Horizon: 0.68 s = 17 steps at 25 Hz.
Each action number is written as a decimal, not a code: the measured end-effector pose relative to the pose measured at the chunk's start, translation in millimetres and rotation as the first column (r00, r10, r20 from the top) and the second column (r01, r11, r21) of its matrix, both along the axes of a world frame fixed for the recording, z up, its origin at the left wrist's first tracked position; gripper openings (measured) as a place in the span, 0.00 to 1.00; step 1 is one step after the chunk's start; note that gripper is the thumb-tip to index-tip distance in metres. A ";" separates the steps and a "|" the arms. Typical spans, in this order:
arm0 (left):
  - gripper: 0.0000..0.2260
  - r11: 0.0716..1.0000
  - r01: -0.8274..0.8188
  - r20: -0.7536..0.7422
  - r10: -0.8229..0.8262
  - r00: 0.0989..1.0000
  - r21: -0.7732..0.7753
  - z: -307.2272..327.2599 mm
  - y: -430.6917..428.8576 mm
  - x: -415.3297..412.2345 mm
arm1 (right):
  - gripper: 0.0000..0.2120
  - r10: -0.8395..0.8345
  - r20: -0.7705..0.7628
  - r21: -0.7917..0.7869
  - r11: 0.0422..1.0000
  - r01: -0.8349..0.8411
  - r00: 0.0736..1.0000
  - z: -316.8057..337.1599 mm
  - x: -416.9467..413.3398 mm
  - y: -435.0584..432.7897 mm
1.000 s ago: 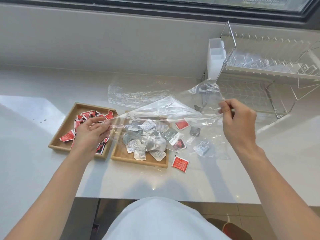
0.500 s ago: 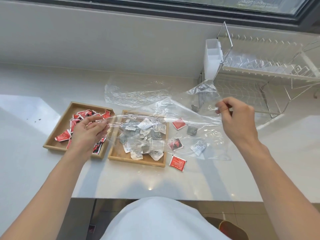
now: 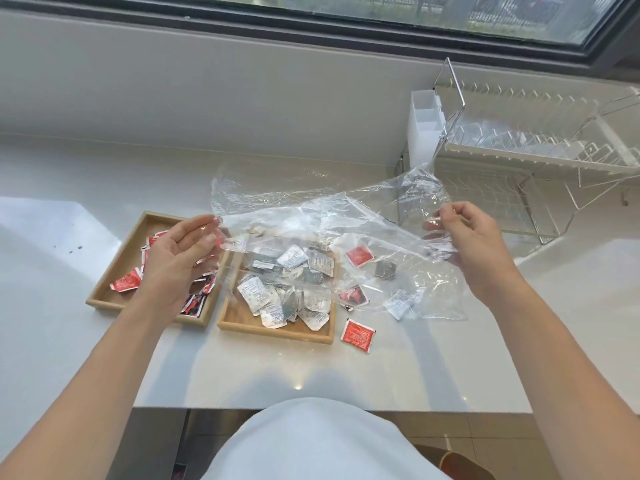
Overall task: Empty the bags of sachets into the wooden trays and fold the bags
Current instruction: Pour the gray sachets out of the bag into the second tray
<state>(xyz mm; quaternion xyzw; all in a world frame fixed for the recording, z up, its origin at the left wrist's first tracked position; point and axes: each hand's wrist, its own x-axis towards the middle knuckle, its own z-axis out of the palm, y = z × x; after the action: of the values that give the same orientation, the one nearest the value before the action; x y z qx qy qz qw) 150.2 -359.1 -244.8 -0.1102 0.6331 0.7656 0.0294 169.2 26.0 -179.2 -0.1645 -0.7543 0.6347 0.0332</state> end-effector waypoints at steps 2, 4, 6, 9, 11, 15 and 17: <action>0.16 0.999 0.030 -0.021 -0.030 0.999 -0.025 0.9 -1.1 -4.7 | 0.06 0.046 0.029 -0.085 0.995 -0.044 0.998 -5.5 -1.3 -0.6; 0.19 0.997 0.060 -0.047 -0.063 0.997 -0.057 3.2 -2.4 -10.3 | 0.09 0.059 0.022 -0.162 0.985 -0.055 0.998 -9.6 -3.4 -2.8; 0.21 0.995 0.083 -0.078 -0.088 0.993 -0.062 6.3 -4.8 -16.7 | 0.12 0.049 0.002 -0.237 0.970 -0.047 0.999 -13.4 -9.7 -4.9; 0.27 0.994 0.102 -0.050 -0.103 0.993 -0.034 8.2 -10.5 -26.5 | 0.15 0.036 -0.005 -0.371 0.928 -0.035 0.999 -17.7 -23.7 -7.4; 0.31 0.995 0.096 0.040 -0.095 0.995 -0.036 4.1 -14.4 -33.8 | 0.14 0.031 -0.008 -0.428 0.903 -0.032 0.999 -20.7 -34.2 -10.6; 0.18 0.996 0.037 0.123 -0.027 0.992 -0.080 -6.4 -19.6 -49.1 | 0.12 -0.032 -0.021 -0.489 0.872 0.017 0.999 -33.4 -57.3 -17.6; 0.12 0.994 0.025 0.108 -0.013 0.994 -0.107 -8.9 -24.0 -61.0 | 0.12 -0.044 -0.021 -0.495 0.868 0.028 0.999 -41.9 -72.0 -19.5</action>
<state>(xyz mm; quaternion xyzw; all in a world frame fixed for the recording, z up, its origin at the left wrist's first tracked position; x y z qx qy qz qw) 89.2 -383.1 -253.6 -0.1465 0.6723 0.7228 0.0644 97.2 6.5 -221.1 -0.1714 -0.5629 0.8084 0.0136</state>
